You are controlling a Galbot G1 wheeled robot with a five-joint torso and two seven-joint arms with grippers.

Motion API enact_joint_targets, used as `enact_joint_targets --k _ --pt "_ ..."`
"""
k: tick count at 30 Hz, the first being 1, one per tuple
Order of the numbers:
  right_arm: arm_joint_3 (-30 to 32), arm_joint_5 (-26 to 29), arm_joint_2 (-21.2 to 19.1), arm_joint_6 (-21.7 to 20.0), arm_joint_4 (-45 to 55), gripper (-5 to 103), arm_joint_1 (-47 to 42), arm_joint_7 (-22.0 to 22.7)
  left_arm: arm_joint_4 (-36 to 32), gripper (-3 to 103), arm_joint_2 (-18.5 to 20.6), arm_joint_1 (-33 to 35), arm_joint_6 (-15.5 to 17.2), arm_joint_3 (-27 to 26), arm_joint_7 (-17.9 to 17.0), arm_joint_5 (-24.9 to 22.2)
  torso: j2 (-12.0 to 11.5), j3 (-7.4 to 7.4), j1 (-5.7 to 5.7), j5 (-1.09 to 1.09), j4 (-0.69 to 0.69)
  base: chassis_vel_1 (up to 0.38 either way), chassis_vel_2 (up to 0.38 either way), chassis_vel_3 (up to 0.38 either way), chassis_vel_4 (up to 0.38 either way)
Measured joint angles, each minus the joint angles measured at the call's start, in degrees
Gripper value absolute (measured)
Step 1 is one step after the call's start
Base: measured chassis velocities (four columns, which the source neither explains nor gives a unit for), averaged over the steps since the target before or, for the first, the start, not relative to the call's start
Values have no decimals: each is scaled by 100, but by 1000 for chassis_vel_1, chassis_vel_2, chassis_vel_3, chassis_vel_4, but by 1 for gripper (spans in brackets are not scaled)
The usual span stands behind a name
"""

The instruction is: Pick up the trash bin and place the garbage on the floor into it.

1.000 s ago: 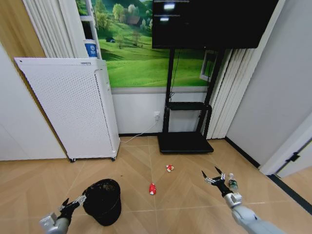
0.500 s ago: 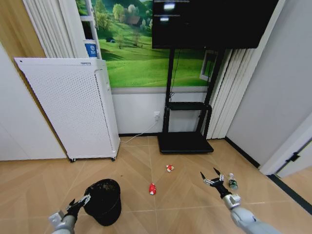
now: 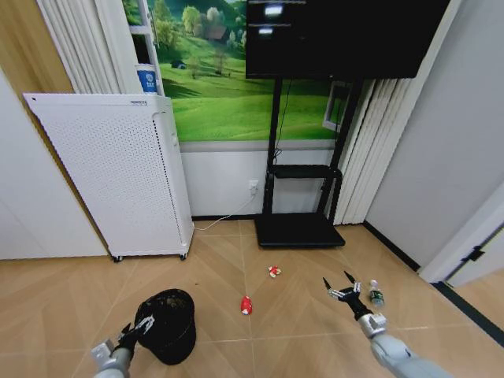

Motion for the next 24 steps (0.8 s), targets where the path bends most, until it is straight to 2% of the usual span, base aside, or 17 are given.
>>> enact_joint_targets --k 3,4,6,7,9,10,12,13,15,18,20,21,23,24 --pt "-40 65 -10 0 4 100 35 14 55 76 -16 -52 -27 53 1 -27 2 0 0 1 0 0 0 0 0" --pt "-40 65 -10 0 4 100 35 14 55 76 -16 -52 -27 53 1 -27 2 0 0 1 0 0 0 0 0" --pt "-73 117 -21 0 9 100 80 23 112 65 -44 -86 -45 87 9 -20 2 0 0 2 0 0 0 0 0" --pt "-73 117 -21 0 9 100 80 23 112 65 -44 -86 -45 87 9 -20 2 0 0 2 0 0 0 0 0" --pt "-85 162 -22 -1 24 100 95 26 151 53 -82 -113 -53 151 44 -24 2 1 0 -4 1 0 0 0 0" --pt "-85 162 -22 -1 24 100 95 26 151 53 -82 -113 -53 151 44 -24 2 1 0 -4 1 0 0 0 0" --pt "-85 172 -10 -1 34 100 95 27 189 43 -94 -138 -81 175 58 -65 2 1 0 -3 -1 0 0 0 0" --pt "-85 172 -10 -1 34 100 95 27 189 43 -94 -138 -81 175 58 -65 2 1 0 -3 -1 0 0 0 0" --pt "-83 179 6 -2 48 100 92 27 199 32 -95 -145 -107 178 73 -87 2 2 1 -4 0 0 0 0 0" --pt "-83 181 16 -2 49 100 91 27 201 26 -92 -145 -122 176 91 -94 2 2 1 -4 -1 0 0 0 0" --pt "-83 188 31 -3 57 100 100 37 196 16 -69 -135 -146 170 114 -123 2 2 1 -4 -1 0 0 0 0" --pt "-83 188 31 -3 57 100 100 37 196 16 -69 -135 -146 170 114 -123 2 2 1 -4 -1 0 0 0 0" --pt "-96 222 39 -3 75 100 121 48 192 7 -49 -135 -175 170 149 -129 2 2 1 -5 0 0 0 0 0" --pt "-96 222 39 -3 75 100 121 48 192 7 -49 -135 -175 170 149 -129 2 2 1 -5 0 0 0 0 0"
